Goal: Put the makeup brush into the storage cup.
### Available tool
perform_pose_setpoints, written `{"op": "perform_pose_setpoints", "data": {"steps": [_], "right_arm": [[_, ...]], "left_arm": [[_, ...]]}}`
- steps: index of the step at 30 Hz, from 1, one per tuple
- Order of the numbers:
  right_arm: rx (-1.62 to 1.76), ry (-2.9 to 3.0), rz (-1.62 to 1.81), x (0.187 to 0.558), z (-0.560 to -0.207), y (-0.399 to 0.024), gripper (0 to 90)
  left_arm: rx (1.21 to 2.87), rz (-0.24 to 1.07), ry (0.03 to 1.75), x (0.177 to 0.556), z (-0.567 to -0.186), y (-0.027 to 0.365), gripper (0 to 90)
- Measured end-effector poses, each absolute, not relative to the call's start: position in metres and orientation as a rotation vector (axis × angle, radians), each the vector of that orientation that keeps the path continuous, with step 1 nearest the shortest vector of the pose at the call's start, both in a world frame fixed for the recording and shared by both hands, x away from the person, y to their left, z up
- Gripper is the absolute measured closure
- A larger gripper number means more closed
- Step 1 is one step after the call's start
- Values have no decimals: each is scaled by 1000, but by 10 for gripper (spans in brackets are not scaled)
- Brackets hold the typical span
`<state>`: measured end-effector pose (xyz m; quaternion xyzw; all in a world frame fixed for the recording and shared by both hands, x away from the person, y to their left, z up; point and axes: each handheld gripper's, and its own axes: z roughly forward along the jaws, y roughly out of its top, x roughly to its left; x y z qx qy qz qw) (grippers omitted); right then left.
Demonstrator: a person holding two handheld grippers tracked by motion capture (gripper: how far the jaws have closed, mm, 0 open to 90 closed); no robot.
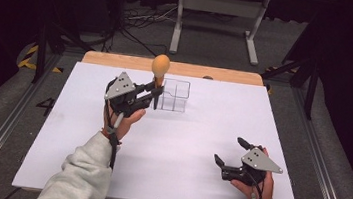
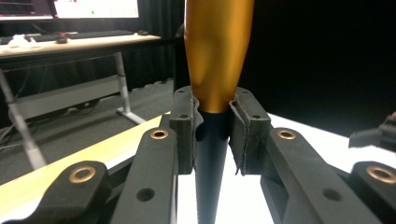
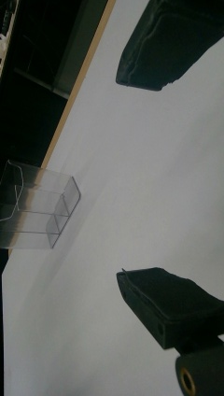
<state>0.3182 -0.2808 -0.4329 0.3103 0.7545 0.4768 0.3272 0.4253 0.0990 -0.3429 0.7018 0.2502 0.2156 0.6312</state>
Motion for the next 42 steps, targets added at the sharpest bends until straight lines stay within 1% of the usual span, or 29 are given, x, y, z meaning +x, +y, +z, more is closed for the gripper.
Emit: {"op": "perform_pose_setpoints", "data": {"steps": [7,19,24,34,42], "right_arm": [[802,1972,1288,317,-432,-281,69],[792,1964,1312,317,-431,-282,68],[799,1952,1338,317,-430,-283,74],[796,1952,1349,318,-430,-285,73],[798,1953,1347,319,-431,-285,73]], "left_arm": [[1621,488,561,446,-332,76,732],[1659,477,563,481,-329,40,732],[1662,466,569,493,-331,30,732],[1674,505,577,506,-334,14,732],[1679,509,605,514,-340,14,732]]}}
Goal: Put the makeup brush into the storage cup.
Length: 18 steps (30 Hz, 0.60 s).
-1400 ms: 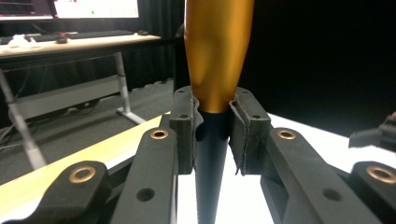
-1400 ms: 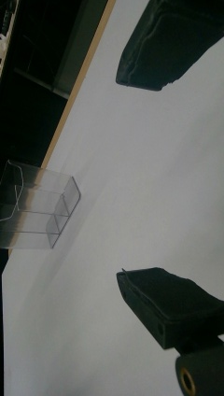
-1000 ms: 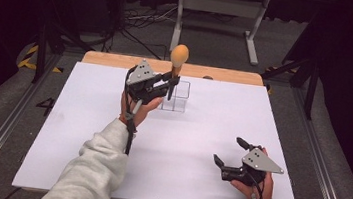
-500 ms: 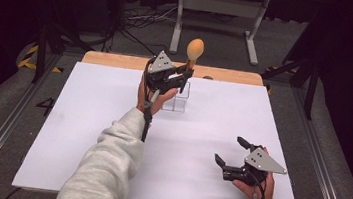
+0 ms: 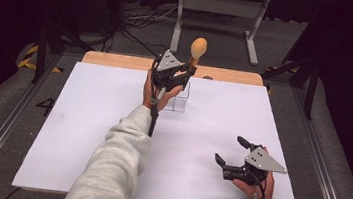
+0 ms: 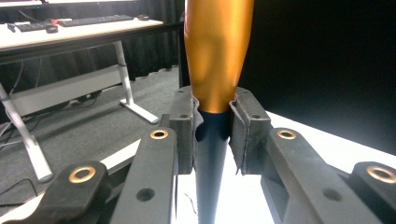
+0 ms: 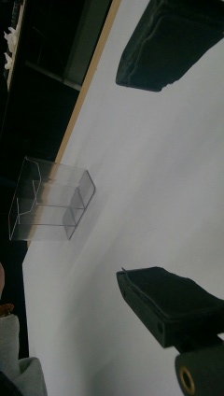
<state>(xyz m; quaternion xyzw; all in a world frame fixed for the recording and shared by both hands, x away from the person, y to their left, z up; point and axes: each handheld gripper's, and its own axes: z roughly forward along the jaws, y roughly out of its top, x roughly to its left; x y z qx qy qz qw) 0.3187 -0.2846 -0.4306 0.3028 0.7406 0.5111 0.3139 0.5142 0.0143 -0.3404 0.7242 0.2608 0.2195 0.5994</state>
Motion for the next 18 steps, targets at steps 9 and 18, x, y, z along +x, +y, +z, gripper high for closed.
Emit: {"op": "perform_pose_setpoints", "data": {"steps": [9,18], "right_arm": [[792,1951,1340,320,-431,-285,73],[788,1952,1338,320,-430,-286,73]], "left_arm": [[1705,502,628,523,-352,9,732],[1737,503,635,526,-361,6,732]]}}
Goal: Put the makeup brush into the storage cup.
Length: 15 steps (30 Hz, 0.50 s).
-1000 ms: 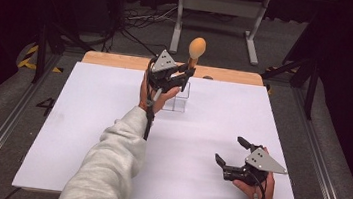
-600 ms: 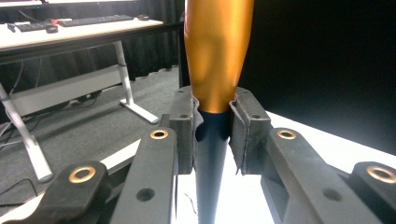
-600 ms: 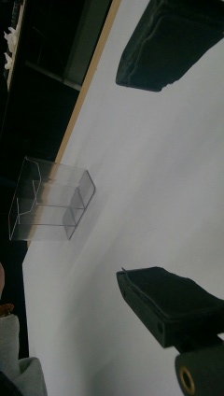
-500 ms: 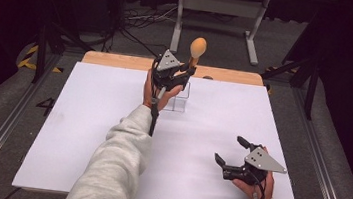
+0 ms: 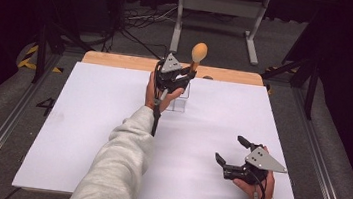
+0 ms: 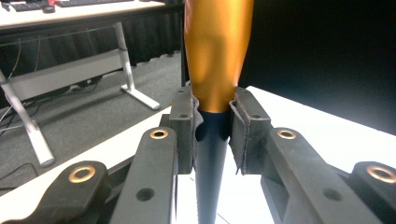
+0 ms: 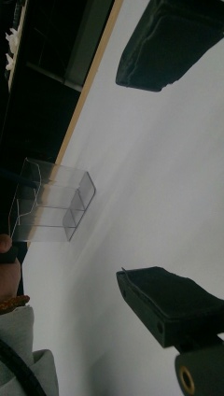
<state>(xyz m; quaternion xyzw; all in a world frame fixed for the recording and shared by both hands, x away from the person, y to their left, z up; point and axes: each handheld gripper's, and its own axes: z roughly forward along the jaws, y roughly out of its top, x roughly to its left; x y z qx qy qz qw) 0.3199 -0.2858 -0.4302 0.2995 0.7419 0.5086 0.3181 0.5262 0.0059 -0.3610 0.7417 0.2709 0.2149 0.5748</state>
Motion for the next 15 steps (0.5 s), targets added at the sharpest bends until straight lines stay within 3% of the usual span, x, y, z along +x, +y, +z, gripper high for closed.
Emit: {"op": "perform_pose_setpoints", "data": {"steps": [15], "right_arm": [[790,1951,1333,320,-430,-286,75]], "left_arm": [[1762,489,650,525,-370,3,731]]}}
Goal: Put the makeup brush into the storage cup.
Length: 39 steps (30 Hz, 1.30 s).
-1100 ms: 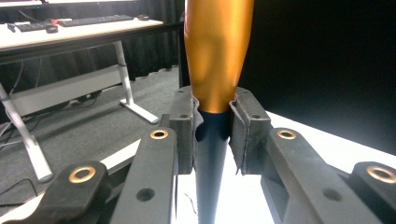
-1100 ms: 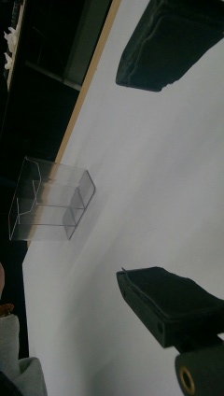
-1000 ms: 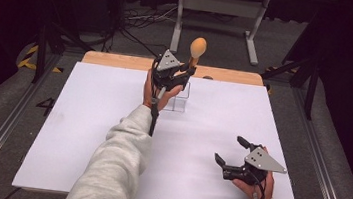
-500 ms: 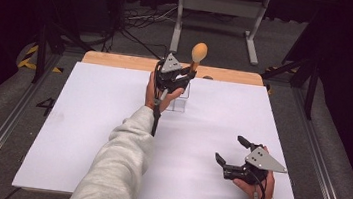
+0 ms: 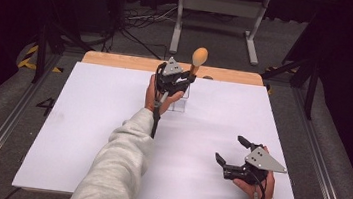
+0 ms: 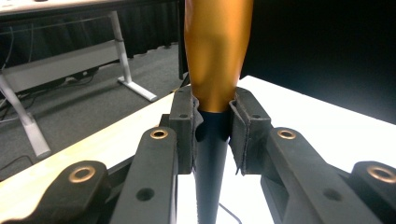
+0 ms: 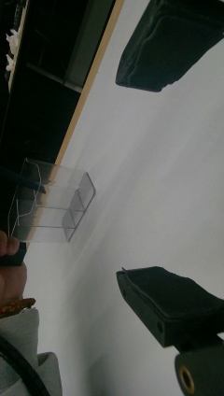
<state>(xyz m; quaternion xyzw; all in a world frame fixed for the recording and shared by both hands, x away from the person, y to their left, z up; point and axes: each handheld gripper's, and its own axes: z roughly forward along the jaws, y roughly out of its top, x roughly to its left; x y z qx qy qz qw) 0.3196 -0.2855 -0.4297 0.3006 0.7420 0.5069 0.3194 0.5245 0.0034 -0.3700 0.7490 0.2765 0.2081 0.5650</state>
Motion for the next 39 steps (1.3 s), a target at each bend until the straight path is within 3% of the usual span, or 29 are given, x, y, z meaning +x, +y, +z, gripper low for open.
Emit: {"op": "perform_pose_setpoints", "data": {"steps": [39], "right_arm": [[799,1958,1309,321,-432,-284,75]], "left_arm": [[1808,497,662,506,-384,17,728]]}}
